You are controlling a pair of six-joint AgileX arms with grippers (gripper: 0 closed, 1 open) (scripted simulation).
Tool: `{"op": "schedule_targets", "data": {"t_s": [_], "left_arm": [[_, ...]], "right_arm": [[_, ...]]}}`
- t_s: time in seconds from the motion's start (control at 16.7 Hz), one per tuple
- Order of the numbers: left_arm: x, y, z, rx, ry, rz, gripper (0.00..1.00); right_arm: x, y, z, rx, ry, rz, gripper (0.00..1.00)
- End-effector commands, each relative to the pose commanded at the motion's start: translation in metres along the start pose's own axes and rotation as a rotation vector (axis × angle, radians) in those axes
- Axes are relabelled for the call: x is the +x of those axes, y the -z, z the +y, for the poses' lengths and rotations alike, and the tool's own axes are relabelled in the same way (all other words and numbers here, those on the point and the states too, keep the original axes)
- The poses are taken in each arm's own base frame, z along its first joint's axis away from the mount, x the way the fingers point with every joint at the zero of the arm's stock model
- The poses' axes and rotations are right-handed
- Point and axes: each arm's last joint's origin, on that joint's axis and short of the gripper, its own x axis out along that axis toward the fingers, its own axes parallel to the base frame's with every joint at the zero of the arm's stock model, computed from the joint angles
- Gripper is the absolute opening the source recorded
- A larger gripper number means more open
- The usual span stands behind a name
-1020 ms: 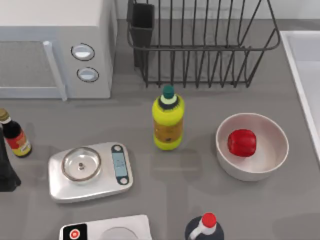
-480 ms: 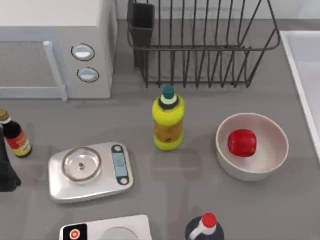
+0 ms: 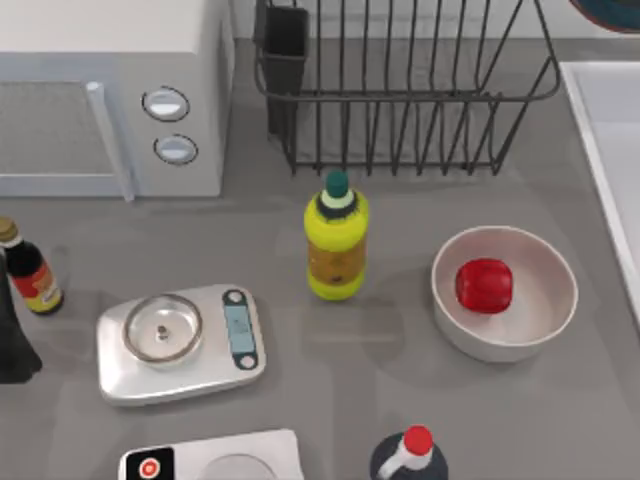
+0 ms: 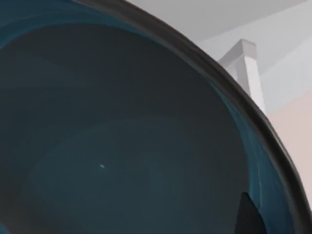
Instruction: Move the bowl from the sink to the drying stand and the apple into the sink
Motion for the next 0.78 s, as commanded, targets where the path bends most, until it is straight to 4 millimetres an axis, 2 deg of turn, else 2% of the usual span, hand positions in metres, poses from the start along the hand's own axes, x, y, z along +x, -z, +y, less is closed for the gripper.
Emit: {"op": "schedule_targets", "data": {"t_s": [0.18,0.36,0.48,0.6,0.78], "left_arm": [[0.0,0.0,0.0,0.0,0.0,0.0,1.0],[0.0,0.0,0.0,0.0,0.0,0.0,1.0],[0.0,0.0,0.0,0.0,0.0,0.0,1.0],[0.0,0.0,0.0,0.0,0.0,0.0,1.0],[0.0,0.0,0.0,0.0,0.0,0.0,1.0]], "right_arm": [[-0.042,-0.034,0.07,0.125,-0.024,-0.283,0.0],[-0.088,-0.049,0.117,0.286,-0.08,-0.489,0.0],[-0.112,-0.051,0.135,0.375,-0.117,-0.57,0.0],[-0.128,-0.051,0.145,0.433,-0.142,-0.615,0.0],[-0.134,-0.051,0.149,0.456,-0.151,-0.63,0.0]]}}
